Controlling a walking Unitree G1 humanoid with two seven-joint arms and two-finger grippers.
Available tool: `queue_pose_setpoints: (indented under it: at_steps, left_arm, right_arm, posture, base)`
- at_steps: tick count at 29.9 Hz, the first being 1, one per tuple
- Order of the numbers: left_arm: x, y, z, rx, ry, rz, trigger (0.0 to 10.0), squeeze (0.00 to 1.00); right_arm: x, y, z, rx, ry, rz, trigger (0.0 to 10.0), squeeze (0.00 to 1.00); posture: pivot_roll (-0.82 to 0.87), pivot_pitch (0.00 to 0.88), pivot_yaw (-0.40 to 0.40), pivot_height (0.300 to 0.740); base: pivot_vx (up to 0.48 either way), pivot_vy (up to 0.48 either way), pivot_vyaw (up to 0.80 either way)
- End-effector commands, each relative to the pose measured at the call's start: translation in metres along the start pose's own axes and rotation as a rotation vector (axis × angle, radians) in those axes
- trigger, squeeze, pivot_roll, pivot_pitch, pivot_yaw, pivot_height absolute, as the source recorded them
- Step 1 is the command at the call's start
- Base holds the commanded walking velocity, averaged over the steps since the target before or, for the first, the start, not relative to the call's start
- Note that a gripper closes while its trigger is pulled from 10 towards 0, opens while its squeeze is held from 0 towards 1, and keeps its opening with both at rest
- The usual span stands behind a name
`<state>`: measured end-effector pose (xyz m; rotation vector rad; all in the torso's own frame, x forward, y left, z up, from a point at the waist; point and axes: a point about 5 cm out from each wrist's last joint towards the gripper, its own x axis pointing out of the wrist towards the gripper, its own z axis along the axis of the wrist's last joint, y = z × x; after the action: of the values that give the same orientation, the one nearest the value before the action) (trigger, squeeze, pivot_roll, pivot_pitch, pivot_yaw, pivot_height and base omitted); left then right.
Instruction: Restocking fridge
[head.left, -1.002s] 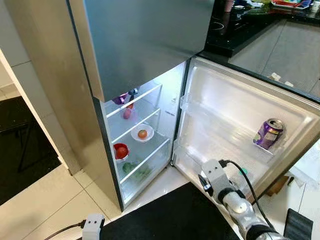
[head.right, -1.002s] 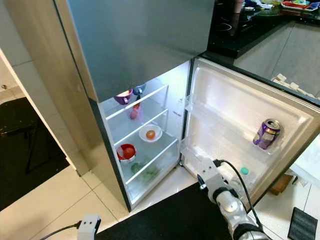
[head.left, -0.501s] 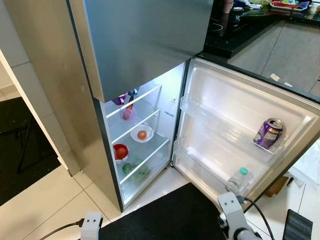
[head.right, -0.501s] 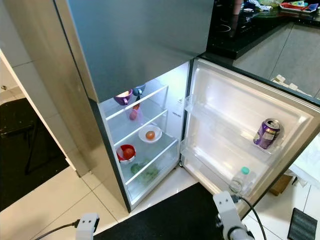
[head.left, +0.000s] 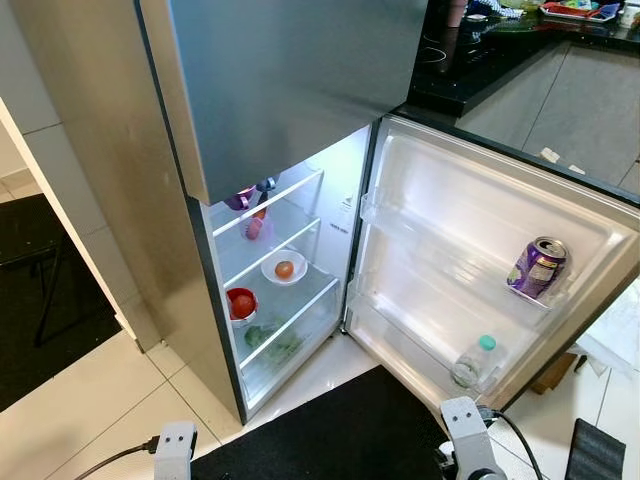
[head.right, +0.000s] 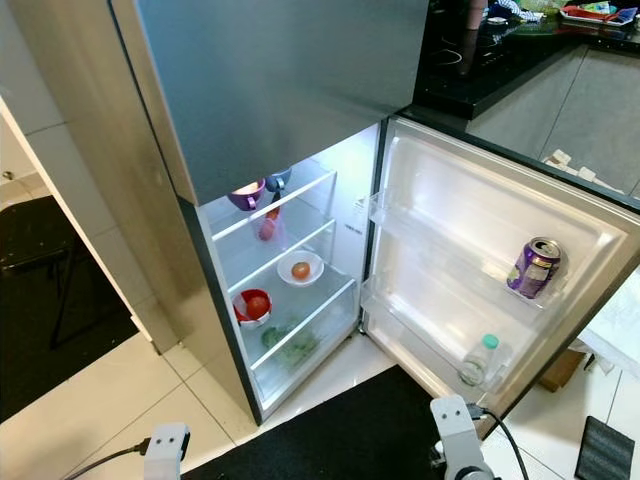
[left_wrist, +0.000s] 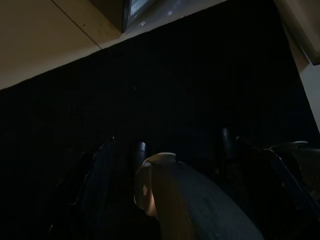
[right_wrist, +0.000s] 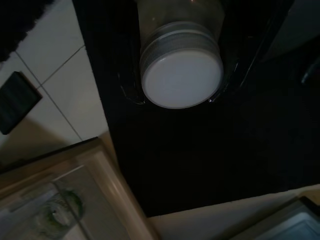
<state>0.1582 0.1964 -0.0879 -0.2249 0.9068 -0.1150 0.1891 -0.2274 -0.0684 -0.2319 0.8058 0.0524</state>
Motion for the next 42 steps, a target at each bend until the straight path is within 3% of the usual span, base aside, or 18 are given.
queue_pose_setpoints:
  at_steps: [1, 14, 42]
  left_arm:
    - [0.001, -0.003, -0.004, -0.021, 0.014, 0.003, 10.0, 0.0]
    - [0.001, -0.006, -0.006, -0.035, 0.026, -0.005, 10.0, 0.0]
    - [0.0, -0.004, -0.01, -0.011, 0.053, -0.001, 10.0, 0.0]
  right_arm:
    - [0.002, 0.001, 0.004, 0.014, -0.004, 0.003, 10.0, 0.0]
    - [0.0, 0.0, -0.003, 0.028, 0.033, -0.002, 10.0, 0.0]
    - [0.0, 0.001, -0.003, 0.031, 0.04, 0.004, 10.0, 0.0]
  posture:
    - [0.05, 0.0, -0.014, 0.74]
    - [0.05, 0.0, -0.016, 0.74]
    - [0.05, 0.0, -0.007, 0.74]
  base:
    - [0.0, 0.0, 0.0]
    - [0.0, 0.0, 0.0]
    - [0.0, 0.0, -0.8]
